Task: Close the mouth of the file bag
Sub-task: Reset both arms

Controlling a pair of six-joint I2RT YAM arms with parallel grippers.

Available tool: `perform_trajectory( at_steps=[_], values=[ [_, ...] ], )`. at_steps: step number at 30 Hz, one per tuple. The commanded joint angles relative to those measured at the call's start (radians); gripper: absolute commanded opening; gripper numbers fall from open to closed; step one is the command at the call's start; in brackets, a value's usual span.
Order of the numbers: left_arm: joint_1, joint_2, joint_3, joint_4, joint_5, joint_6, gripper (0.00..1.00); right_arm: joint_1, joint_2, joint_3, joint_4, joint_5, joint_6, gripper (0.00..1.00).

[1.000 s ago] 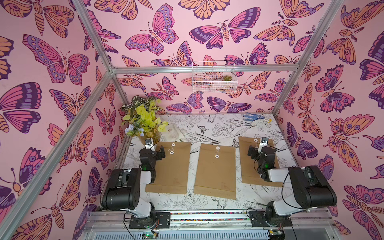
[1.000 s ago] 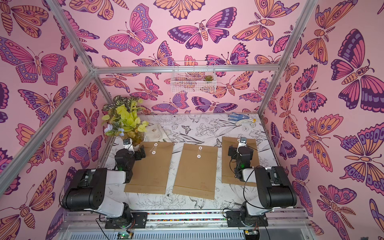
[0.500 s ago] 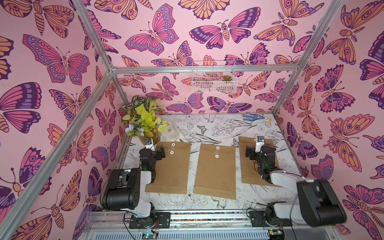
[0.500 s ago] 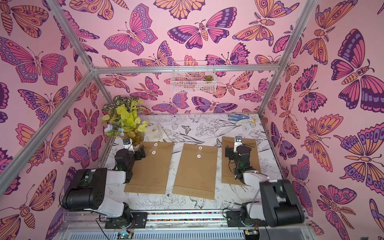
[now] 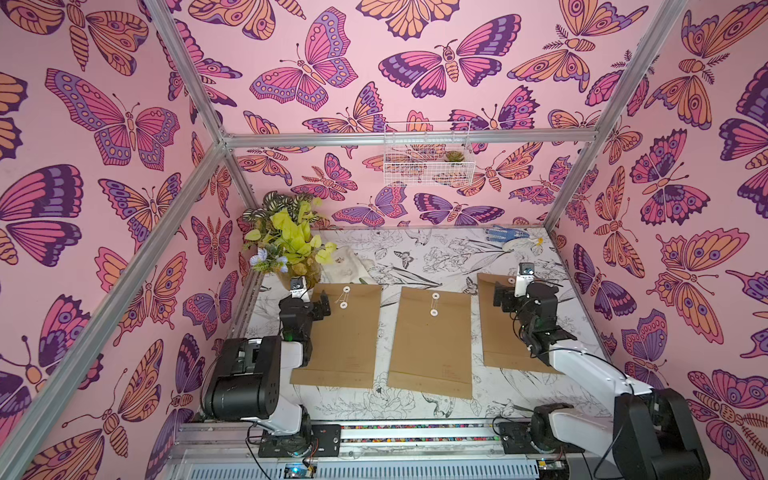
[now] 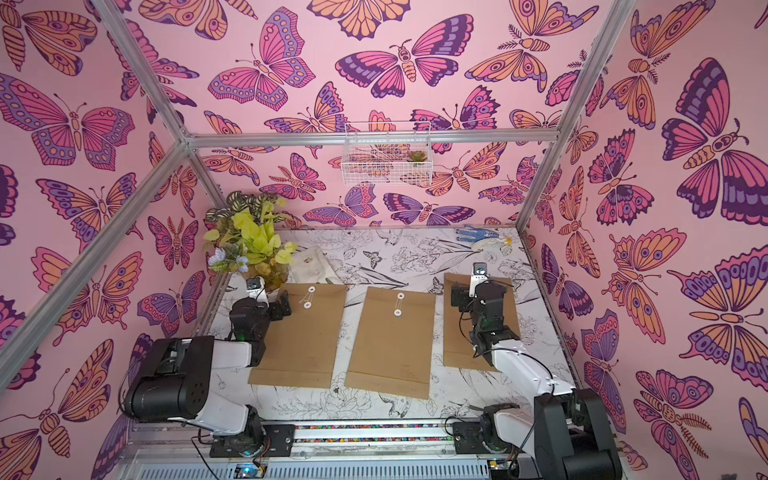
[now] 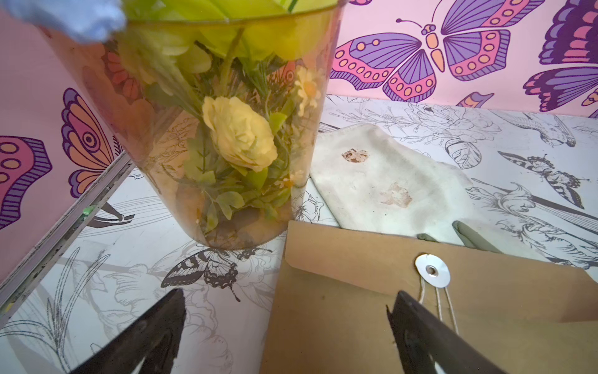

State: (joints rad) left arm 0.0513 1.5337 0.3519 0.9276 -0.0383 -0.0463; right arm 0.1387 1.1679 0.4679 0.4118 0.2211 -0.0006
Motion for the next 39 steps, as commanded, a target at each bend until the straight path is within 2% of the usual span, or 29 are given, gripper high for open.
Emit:
perform_trajectory(
  at_steps=[1, 6, 8, 16, 18, 20, 39],
  values=[
    [-0.002, 0.003, -0.011, 0.019, -0.006, -0.005, 1.00, -0.032, 0.020, -0.036, 0.081, 0.015, 0.034, 0.99],
    [-0.002, 0.003, -0.011, 0.019, -0.007, -0.006, 1.00, -0.056, 0.107, -0.059, 0.221, -0.021, 0.006, 0.99],
    [-0.002, 0.003, -0.011, 0.018, -0.006, -0.005, 1.00, -0.083, 0.137, -0.073, 0.254, -0.037, 0.037, 0.99],
    [-0.009, 0.004, -0.009, 0.015, -0.022, -0.002, 1.00, -0.101, 0.372, -0.178, 0.671, -0.038, 0.057, 0.99],
    [-0.025, 0.007, 0.001, -0.001, -0.041, 0.012, 1.00, -0.103, 0.357, -0.163, 0.620, -0.008, 0.069, 0.99],
    [-0.046, 0.008, 0.010, -0.017, -0.070, 0.027, 1.00, -0.112, 0.321, -0.111, 0.461, 0.047, 0.113, 0.99],
    [-0.057, 0.012, 0.012, -0.013, -0.084, 0.033, 1.00, -0.116, 0.329, -0.097, 0.446, 0.043, 0.108, 0.99]
  ],
)
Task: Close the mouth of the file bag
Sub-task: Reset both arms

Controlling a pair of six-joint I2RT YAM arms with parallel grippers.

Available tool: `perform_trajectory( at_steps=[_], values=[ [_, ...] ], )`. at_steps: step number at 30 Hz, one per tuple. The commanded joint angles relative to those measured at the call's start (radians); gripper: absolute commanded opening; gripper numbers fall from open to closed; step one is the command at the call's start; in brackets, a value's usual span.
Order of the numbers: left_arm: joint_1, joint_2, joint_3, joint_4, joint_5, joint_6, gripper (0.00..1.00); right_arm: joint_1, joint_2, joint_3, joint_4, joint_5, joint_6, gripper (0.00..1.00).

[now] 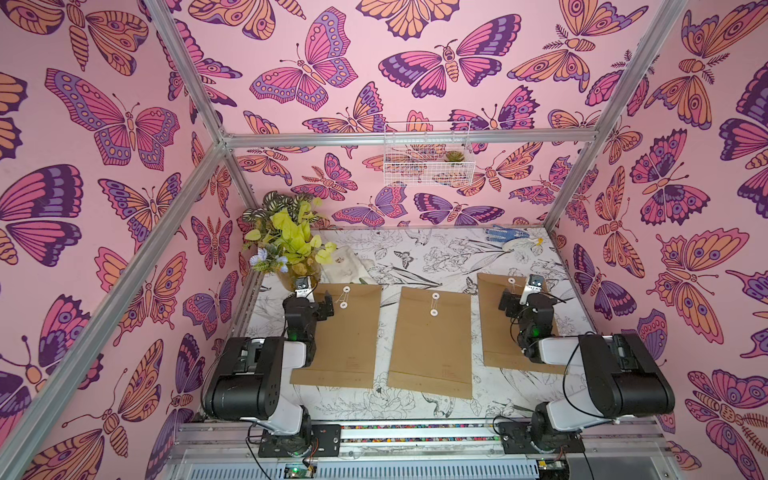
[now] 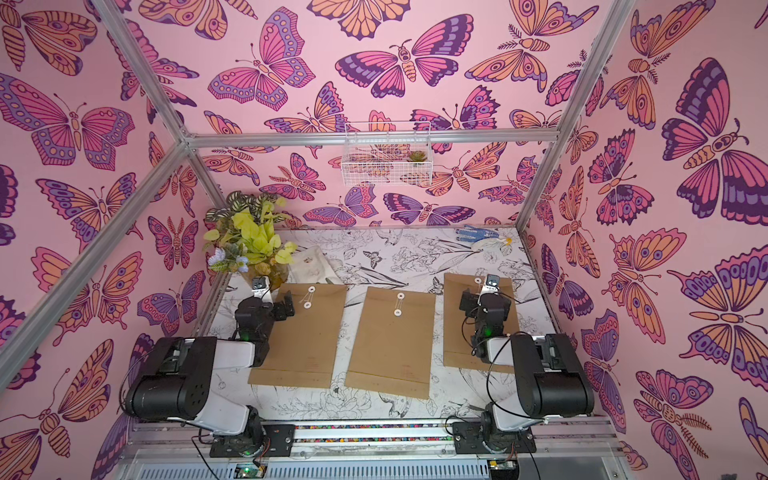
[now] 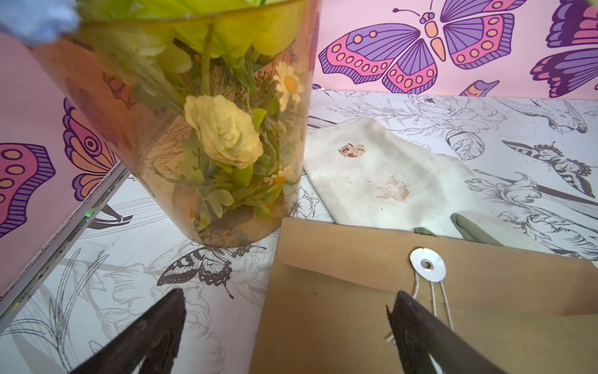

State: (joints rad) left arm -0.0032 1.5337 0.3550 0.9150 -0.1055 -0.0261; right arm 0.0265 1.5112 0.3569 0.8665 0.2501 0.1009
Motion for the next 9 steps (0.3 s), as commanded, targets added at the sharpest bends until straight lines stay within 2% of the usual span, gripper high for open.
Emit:
perform_trajectory(
  at_steps=[1, 2, 5, 9],
  values=[
    [-0.003, 0.010, 0.009, -0.002, -0.017, 0.014, 1.00, -0.005, -0.014, 0.013, -0.008, 0.013, 0.006, 0.99],
    [-0.003, 0.011, 0.007, -0.001, -0.009, 0.024, 1.00, -0.005, -0.013, 0.013, -0.008, 0.014, 0.006, 0.99],
    [0.028, 0.012, 0.026, -0.038, 0.127, 0.034, 1.00, -0.005, -0.014, 0.013, -0.008, 0.013, 0.006, 0.99],
    [0.014, 0.009, 0.017, -0.025, 0.097, 0.038, 1.00, -0.005, -0.014, 0.013, -0.008, 0.012, 0.006, 0.99]
  ],
)
